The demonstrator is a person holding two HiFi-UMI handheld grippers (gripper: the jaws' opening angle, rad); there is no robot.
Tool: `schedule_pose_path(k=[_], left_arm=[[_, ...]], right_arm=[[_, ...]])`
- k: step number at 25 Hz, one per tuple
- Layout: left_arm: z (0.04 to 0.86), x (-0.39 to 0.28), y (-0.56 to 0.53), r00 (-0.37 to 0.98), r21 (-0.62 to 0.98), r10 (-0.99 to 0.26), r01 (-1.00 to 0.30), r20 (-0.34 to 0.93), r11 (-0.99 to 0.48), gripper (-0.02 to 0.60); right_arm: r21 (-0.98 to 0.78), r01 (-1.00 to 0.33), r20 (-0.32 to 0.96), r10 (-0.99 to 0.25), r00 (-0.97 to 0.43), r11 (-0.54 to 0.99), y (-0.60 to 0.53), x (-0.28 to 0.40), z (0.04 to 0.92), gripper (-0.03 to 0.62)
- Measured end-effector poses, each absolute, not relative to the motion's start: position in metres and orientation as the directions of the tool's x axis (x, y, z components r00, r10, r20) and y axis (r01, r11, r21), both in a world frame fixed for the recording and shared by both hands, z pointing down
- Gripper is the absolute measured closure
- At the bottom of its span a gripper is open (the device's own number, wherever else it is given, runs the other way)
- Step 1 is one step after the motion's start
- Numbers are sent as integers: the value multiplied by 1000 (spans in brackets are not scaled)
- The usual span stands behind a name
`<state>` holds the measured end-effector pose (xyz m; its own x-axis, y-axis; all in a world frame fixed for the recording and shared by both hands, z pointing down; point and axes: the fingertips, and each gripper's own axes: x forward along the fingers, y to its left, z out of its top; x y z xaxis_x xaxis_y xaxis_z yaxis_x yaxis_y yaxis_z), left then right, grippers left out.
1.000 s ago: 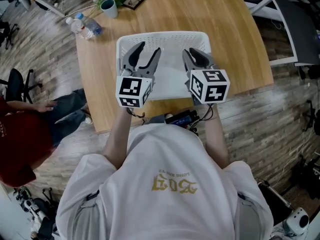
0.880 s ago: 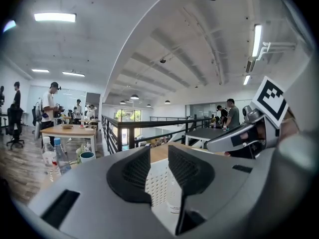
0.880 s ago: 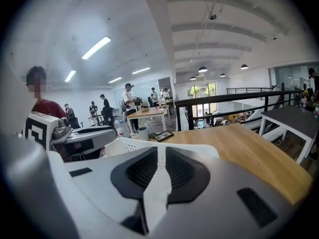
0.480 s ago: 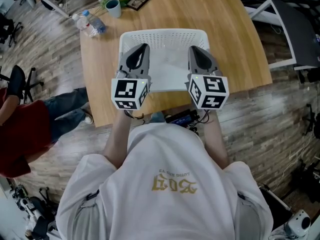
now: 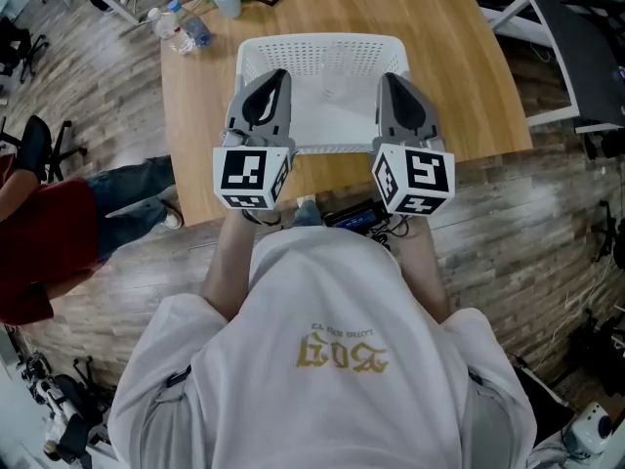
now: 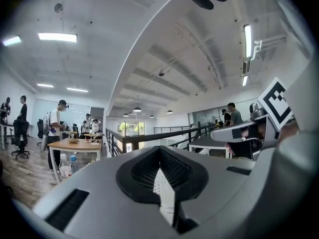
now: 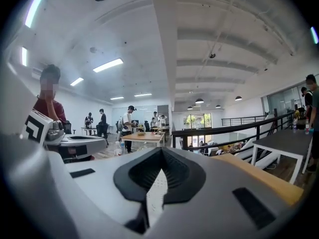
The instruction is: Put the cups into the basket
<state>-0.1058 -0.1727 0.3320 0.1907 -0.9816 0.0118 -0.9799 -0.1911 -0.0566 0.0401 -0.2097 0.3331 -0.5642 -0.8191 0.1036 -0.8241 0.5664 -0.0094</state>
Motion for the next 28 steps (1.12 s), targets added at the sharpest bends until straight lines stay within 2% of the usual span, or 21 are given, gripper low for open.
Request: schedule_pose_path(k=[21,28], left_arm=[[329,-87,-152,211,-18,-977,-977,-30,-210,574],[336,-81,-156,222,-55,-975,-973,2,-222,574]], right_arm=[[9,-838,74,-836,-544,546,-185,63,329,584],[7,-841,79,-838,-539,542,-190,66,330,585]])
